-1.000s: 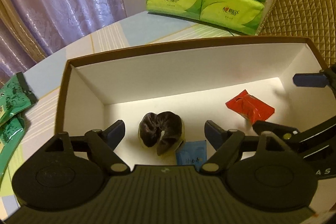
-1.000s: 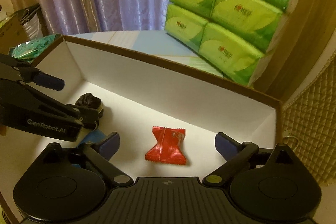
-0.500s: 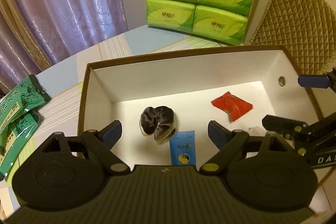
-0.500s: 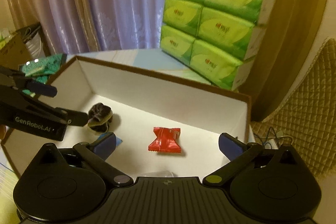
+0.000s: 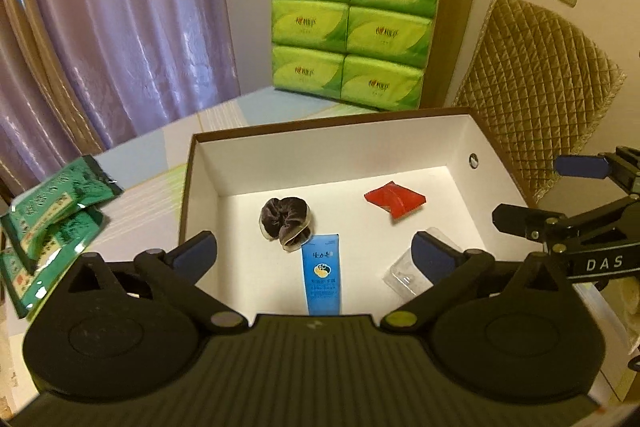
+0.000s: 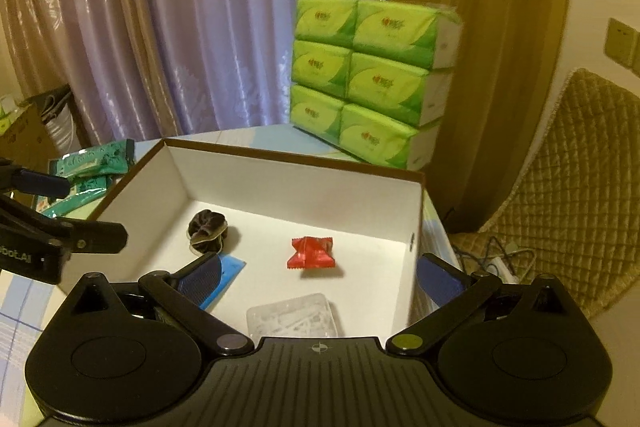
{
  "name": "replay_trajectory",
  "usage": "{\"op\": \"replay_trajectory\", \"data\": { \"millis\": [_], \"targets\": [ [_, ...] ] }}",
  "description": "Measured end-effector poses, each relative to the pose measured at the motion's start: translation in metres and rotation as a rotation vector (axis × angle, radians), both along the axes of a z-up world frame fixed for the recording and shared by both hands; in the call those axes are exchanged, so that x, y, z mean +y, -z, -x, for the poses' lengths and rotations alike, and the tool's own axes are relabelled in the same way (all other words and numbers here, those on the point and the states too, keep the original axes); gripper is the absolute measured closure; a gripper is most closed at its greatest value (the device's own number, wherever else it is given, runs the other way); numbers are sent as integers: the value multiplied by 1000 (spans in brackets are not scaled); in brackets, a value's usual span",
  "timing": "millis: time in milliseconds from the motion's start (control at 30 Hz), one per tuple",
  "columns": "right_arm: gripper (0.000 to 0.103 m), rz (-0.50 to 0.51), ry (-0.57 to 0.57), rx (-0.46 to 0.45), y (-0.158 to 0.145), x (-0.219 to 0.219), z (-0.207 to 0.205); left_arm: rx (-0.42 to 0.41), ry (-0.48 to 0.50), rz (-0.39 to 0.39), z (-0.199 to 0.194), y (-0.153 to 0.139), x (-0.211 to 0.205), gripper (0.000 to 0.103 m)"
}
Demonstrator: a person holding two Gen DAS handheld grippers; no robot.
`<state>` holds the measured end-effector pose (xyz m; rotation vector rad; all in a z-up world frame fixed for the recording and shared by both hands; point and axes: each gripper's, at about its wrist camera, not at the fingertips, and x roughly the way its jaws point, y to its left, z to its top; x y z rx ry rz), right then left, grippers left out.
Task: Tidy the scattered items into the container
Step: 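Withdraw both tools from the box toward the items on the table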
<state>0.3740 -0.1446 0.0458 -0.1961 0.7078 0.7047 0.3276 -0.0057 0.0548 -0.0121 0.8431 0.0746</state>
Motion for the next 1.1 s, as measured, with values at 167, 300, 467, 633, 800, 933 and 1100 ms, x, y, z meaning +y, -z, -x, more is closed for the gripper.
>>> {"op": "replay_trajectory", "data": {
  "millis": [167,300,467,633,800,933,1100],
  "targets": [
    [2,-9,13,-26,-10,-15,25,-29,-16,19,29,-12,-4,1],
    [2,-15,22,-33,-15,-27,44,-49,-26,-11,51,-18,-9,1],
    [2,-22,37,-29,-16,-39,67,-48,-37,-30,77,-24,-13,1],
    [2,-23,41,-21,-15,-49,87,-49,-42,-52,102,-28,-18,1],
    [2,-14,45,-29,-14,-57,105,-43,-55,-51,123,-28,-23,1],
    [2,-10,48,-32,-13,-62,119,-42,-68,-32,138,-25,-24,1],
    [2,0,43,-29,-10,-66,135,-31,-79,-15,155,-19,-25,1]
  ]
}}
